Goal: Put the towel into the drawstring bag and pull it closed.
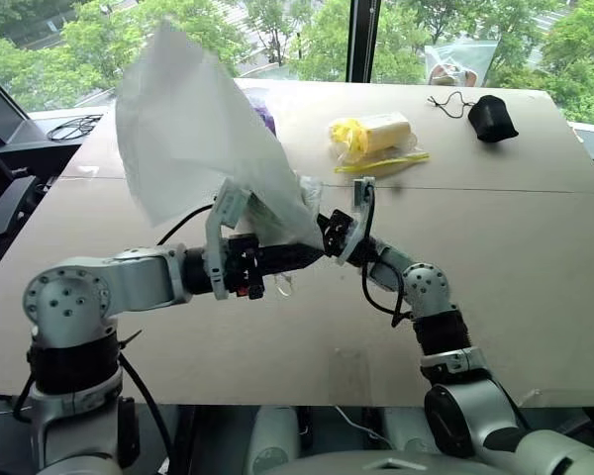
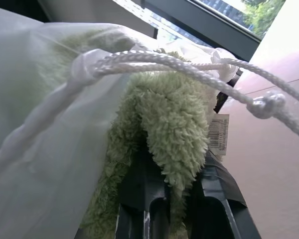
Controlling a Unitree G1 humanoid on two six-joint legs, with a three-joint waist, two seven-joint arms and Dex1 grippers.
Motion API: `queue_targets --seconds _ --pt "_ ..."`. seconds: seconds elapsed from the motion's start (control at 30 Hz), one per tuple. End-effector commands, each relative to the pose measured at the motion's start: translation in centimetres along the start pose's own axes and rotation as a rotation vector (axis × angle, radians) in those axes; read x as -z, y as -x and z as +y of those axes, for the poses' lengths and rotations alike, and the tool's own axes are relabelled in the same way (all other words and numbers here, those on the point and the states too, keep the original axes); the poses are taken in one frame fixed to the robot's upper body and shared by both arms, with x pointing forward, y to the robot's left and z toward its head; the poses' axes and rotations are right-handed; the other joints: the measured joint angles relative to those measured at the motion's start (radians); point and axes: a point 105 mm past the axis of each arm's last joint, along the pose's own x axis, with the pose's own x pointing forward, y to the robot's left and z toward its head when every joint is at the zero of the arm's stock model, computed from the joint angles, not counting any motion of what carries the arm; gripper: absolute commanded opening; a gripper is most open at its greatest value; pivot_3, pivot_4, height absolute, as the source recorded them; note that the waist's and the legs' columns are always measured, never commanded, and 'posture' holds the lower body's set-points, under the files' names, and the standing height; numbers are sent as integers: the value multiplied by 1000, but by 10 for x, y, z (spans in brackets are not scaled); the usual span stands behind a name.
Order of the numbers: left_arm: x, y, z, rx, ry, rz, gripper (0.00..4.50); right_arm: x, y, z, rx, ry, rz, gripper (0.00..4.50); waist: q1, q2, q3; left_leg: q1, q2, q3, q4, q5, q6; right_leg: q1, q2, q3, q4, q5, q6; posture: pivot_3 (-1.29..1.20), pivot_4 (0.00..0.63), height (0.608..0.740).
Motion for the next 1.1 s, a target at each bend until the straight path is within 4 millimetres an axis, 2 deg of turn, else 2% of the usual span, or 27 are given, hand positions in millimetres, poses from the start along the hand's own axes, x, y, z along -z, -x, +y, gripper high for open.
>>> queue_targets --seconds 0.03,0.1,0.2,0.33,0.47,0.57,0.7,0.8,0.9,0.97,1.03,1.1 --pt "-14 2 24 -172 3 -82 0 -21 24 -8 145 234 24 26 3 0 0 0 -1 0 0 0 0 0 0 -1 0 0 0 0 150 740" --pt "-14 1 44 -269 58 -114 0 -25 47 -17 226 301 56 26 14 0 0 0 -2 -1 0 0 0 1 -1 -2 -1 0 0 0 150 740" --pt "-14 0 65 -342 174 -173 0 -27 70 -24 329 365 99 26 25 0 0 0 -6 -2 -1 0 0 3 -3 -3 -2 -1 1 0 150 740" --pt "-19 -4 79 -405 267 -230 0 -25 76 -23 362 358 106 26 20 -1 1 -1 -5 -3 0 0 1 2 -4 -3 -1 -1 1 0 150 740" --pt "-19 -14 65 -425 0 -78 0 -18 72 -21 368 373 156 26 21 -1 1 -1 -5 -5 -1 3 3 2 6 -7 -1 -1 0 0 150 740" --pt "-21 -17 55 -427 -223 11 0 -19 57 -8 304 344 155 26 22 -1 1 -1 -5 -5 -1 3 2 2 5 -7 -2 -1 0 0 150 740" --pt "-21 -13 61 -480 -515 129 0 -22 48 -3 263 362 170 26 23 -1 1 -1 -5 -4 -2 1 -1 1 5 -7 -2 -1 0 0 150 740" --pt "-49 -12 52 -470 -691 56 0 -16 52 -7 281 569 311 26 29 0 1 -2 -5 -4 -3 1 -1 0 5 -7 -3 -1 0 0 150 740" --pt "-66 -10 51 -497 -850 51 0 -8 58 -7 263 682 422 26 29 0 1 -15 -5 -5 1 1 -1 -10 4 -8 -2 -1 0 0 150 740" --pt "-57 -12 47 -419 -772 99 0 -1 60 1 193 721 490 26 27 0 1 -16 -6 -4 1 4 3 -12 4 -8 -2 -1 1 0 150 740" --pt "-39 -14 40 -312 -624 154 0 3 60 3 159 771 535 26 26 0 1 -17 -6 -4 1 4 3 -13 5 -8 -2 -1 1 0 150 740" --pt "-27 -15 35 -246 -532 158 0 -1 47 -2 149 804 486 26 21 0 1 -16 -5 -4 2 4 3 -13 7 -7 -1 -2 2 0 150 740"
